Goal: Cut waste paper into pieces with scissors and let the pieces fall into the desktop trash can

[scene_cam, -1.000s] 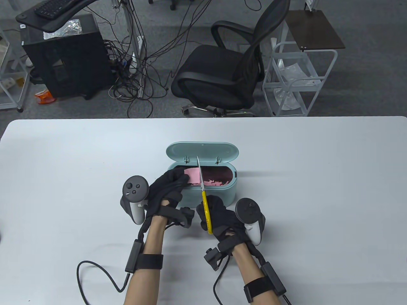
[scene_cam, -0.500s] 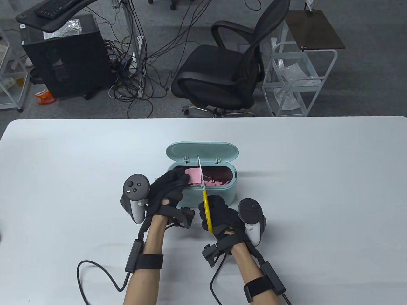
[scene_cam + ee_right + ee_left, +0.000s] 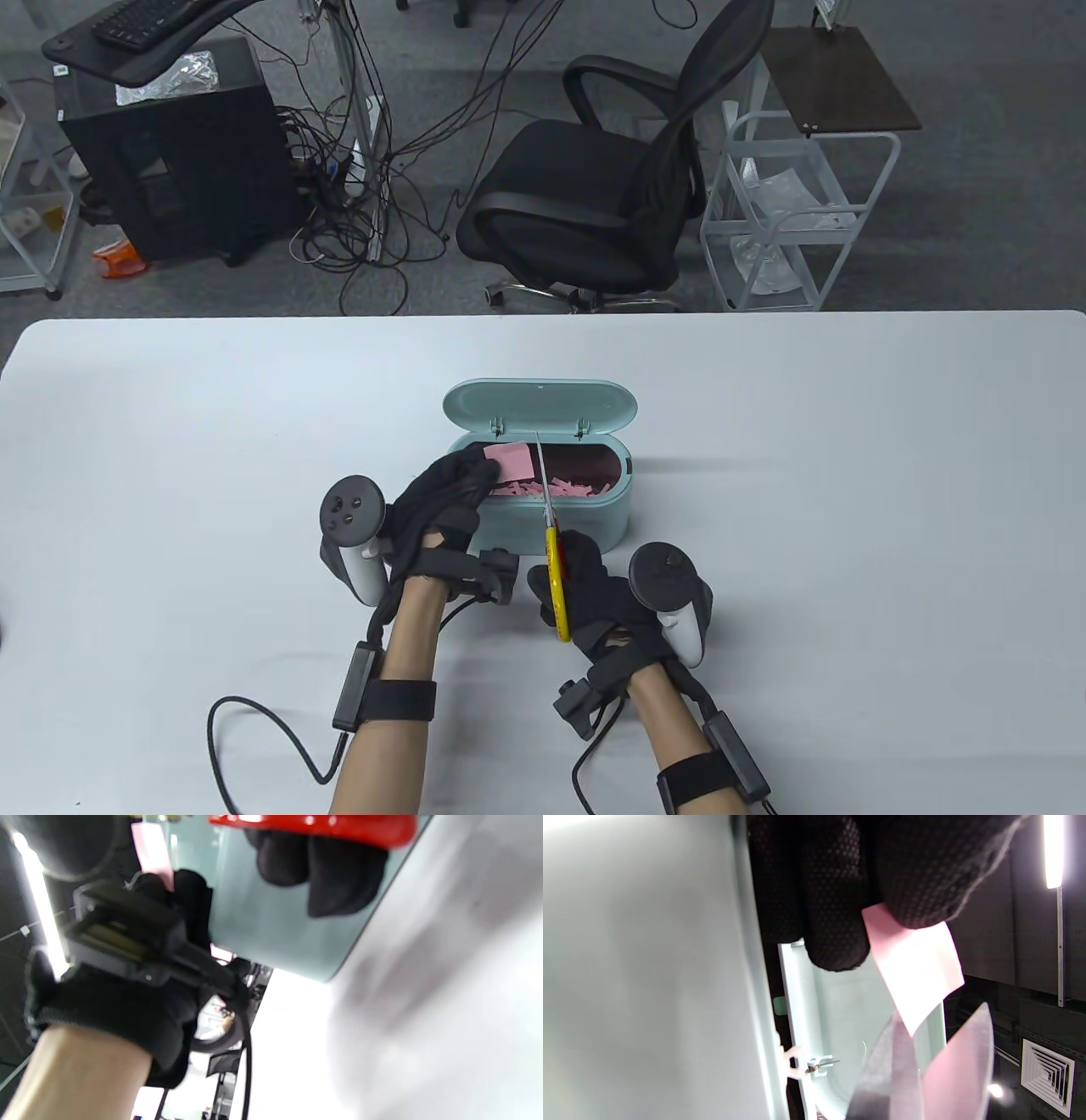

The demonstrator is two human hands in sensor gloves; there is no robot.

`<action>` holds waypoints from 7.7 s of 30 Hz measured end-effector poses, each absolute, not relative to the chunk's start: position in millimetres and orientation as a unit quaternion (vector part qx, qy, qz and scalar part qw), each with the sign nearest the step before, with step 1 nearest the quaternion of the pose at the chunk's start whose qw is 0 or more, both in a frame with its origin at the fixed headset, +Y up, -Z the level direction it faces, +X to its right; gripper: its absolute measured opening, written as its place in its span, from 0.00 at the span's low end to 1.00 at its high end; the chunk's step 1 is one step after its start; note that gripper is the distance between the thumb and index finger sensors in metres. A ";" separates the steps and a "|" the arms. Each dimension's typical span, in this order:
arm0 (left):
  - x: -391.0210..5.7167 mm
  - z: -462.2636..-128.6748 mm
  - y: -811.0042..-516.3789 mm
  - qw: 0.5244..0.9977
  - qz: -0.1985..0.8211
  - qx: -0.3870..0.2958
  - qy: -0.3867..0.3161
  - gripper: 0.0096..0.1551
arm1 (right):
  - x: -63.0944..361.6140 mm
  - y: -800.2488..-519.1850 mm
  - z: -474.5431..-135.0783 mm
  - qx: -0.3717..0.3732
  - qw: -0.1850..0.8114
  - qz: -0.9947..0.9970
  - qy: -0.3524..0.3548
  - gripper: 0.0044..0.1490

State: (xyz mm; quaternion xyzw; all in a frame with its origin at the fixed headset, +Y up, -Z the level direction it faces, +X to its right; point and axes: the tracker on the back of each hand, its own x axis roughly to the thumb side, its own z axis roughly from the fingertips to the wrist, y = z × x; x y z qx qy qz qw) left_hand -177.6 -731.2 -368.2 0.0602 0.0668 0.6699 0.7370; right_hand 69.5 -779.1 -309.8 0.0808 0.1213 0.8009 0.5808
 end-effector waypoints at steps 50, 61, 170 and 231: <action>-175.7 -369.0 -727.5 0.760 0.645 0.056 0.049 0.20 | 63.2 -775.6 -317.0 0.069 0.589 0.802 0.069 0.48; -171.3 -369.5 -725.2 0.793 0.605 0.062 0.035 0.21 | 65.5 -774.3 -316.5 0.061 0.582 0.803 0.114 0.53; -171.1 -373.3 -725.5 0.791 0.610 0.038 0.035 0.21 | 73.5 -764.2 -323.3 0.061 0.519 0.852 0.032 0.47; -176.5 -374.4 -729.1 0.777 0.627 0.036 0.031 0.21 | 68.4 -761.6 -318.5 0.091 0.468 0.878 0.026 0.50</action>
